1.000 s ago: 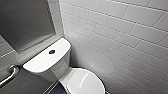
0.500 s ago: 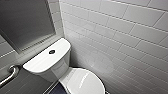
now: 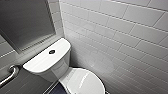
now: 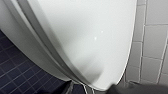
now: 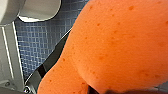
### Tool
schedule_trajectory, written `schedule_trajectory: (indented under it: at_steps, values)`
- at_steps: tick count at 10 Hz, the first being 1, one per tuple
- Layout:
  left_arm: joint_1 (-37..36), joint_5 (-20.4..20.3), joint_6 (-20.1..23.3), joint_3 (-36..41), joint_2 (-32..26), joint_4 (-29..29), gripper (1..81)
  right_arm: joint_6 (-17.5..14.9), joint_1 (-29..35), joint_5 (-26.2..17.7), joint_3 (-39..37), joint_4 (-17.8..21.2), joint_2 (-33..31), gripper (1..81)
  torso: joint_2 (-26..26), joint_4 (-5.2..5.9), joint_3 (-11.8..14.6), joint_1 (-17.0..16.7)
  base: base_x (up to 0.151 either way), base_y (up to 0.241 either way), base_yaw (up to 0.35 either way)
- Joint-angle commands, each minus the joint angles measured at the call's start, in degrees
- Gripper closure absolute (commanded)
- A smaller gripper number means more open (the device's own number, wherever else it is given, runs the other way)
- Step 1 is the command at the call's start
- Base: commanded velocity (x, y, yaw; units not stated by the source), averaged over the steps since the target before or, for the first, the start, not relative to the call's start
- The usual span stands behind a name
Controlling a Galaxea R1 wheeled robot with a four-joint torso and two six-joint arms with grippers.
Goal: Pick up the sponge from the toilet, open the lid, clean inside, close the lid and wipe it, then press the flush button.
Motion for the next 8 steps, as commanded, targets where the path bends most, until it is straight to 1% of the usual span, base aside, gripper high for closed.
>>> schedule_trajectory:
  at_steps: [1, 2, 6, 8]
  values:
    - [-4.8, 1.3, -0.4, 0.7, 0.4, 0.1, 1.0, 0.0, 0.7, -1.7, 0.2, -1.1, -3.0, 81.1, 0.0, 0.00, 0.0, 0.0, 0.000, 0.000, 0.000]
    - [-4.8, 0.5, -0.4, 0.3, 0.6, 0.1, 1.0, 0.0, 0.6, -1.6, 0.3, -1.2, -3.0, 81.1, 0.0, 0.00, 0.0, 0.0, 0.000, 0.000, 0.000]
    - [-4.4, -6.5, -1.1, 0.5, 0.9, 0.1, 1.0, 0.0, 0.6, -0.5, 0.7, -1.1, -3.5, 81.1, 0.0, 0.00, 0.0, 0.0, 0.000, 0.000, 0.000]
    - [-3.8, -6.6, -1.2, -0.7, 2.6, 0.8, 1.0, 0.0, 0.5, 0.2, 0.7, -1.1, -3.7, 81.1, 0.0, 0.00, 0.0, 0.0, 0.000, 0.000, 0.000]
